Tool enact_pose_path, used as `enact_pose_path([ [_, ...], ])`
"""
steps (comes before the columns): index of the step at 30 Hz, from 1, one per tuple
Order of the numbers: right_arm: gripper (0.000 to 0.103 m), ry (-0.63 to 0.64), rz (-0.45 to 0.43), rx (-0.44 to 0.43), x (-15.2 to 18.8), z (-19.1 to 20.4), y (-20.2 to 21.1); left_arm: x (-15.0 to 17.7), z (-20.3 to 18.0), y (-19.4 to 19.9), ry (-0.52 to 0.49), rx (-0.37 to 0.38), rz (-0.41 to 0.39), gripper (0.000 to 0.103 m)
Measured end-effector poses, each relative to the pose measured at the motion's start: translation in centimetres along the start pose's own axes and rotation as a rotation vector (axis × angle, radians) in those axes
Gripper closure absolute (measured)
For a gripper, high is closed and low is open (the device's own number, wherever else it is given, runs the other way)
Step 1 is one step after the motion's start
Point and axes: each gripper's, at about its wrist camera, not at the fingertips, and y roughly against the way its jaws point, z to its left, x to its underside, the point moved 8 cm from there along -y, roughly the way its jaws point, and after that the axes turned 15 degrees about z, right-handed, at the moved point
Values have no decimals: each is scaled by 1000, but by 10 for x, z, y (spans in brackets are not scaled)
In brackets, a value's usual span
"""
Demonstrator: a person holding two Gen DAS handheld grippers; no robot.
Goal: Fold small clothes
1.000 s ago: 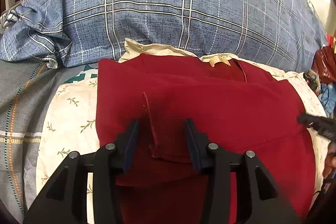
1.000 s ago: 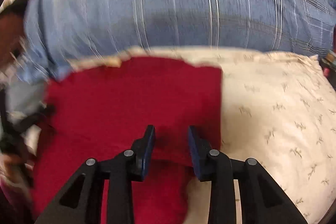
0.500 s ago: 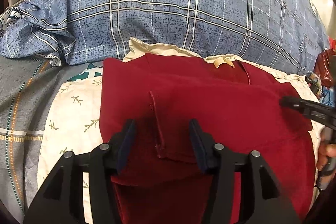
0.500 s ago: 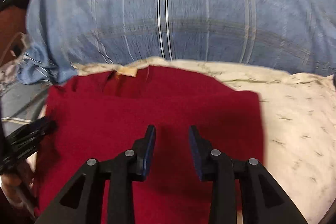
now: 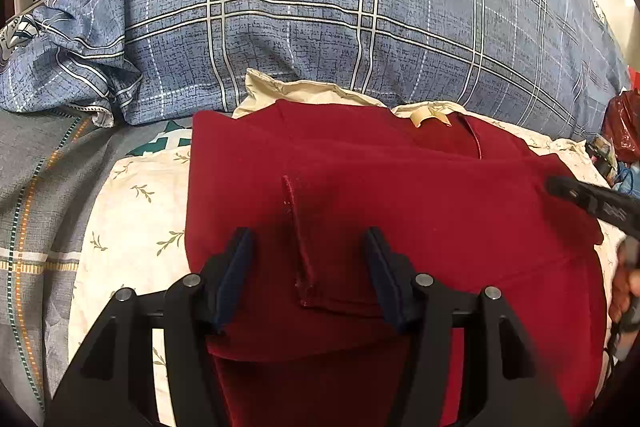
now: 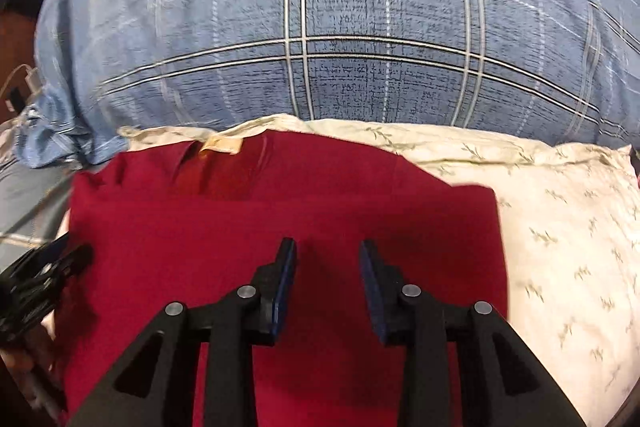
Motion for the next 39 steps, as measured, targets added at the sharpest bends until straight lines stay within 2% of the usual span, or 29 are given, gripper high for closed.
enact_pose_path([
  [3, 64, 7, -10, 13, 25, -5, 13, 0, 1, 0, 3, 1, 2, 41],
  [5, 64, 15, 9, 35, 41, -13, 10, -1, 2, -2, 8, -5, 7, 34],
  [9, 64, 32, 19, 42, 43, -17, 9, 1, 2, 1, 10, -14, 9, 33],
  [12, 55, 14, -3, 40, 41, -17, 28, 4, 3, 10, 18, -7, -5, 33],
  [13, 50, -4, -12, 53, 39, -19, 30, 5, 3, 12, 20, -7, -7, 33],
  [15, 48, -17, -29, 78, 42, -23, 37, 5, 6, 9, 25, -23, 4, 33],
  [19, 47, -53, 47, 177, 56, -46, 15, 6, 8, 0, 20, -58, 18, 30],
  [22, 46, -70, 39, 152, 57, -51, 16, 6, 9, 0, 15, -65, 14, 29],
  [28, 46, -91, -2, 117, 64, -48, 45, 9, 12, 6, 32, -62, 9, 29],
  [33, 41, -84, 44, 142, 71, -51, 23, 18, 16, 15, 59, -75, 11, 29],
  [36, 41, -171, 49, 50, 74, -58, 24, 26, 18, 23, 78, -59, 29, 29],
  [39, 40, -184, 24, 13, 78, -58, 38, 37, 24, 33, 97, -62, 24, 29],
])
